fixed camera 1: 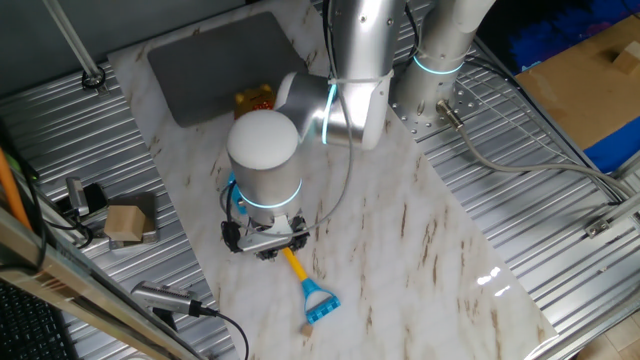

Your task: Use a shovel to scoop up an object

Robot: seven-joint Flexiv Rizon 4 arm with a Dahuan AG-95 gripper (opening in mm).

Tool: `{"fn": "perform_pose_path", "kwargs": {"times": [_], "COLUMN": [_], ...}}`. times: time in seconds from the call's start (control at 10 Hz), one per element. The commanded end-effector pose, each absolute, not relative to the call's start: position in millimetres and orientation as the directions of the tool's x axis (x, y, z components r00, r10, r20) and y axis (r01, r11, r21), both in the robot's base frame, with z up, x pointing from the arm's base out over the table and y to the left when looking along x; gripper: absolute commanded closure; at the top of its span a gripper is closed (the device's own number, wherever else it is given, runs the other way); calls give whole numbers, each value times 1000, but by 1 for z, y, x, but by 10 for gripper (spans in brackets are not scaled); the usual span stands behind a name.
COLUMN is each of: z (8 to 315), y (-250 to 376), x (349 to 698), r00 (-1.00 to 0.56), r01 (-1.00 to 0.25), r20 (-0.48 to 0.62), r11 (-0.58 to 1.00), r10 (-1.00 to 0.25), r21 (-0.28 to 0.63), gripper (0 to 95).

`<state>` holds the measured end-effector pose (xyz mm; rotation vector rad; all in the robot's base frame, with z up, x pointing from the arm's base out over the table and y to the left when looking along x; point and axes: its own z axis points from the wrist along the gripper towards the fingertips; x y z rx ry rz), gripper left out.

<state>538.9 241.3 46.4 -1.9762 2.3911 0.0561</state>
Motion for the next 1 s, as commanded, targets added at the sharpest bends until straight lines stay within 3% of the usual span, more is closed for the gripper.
{"fn": "perform_pose_path", "kwargs": {"times": [0.1, 1.0], "z": [47, 47], "y": [241, 241], "x": [539, 539], "r00": [-223, -293], "r01": [-975, -956], "r20": [-35, -10], "r11": [223, 293], "r10": [-974, -956], "r21": [-5, -12], "gripper": [570, 570]}}
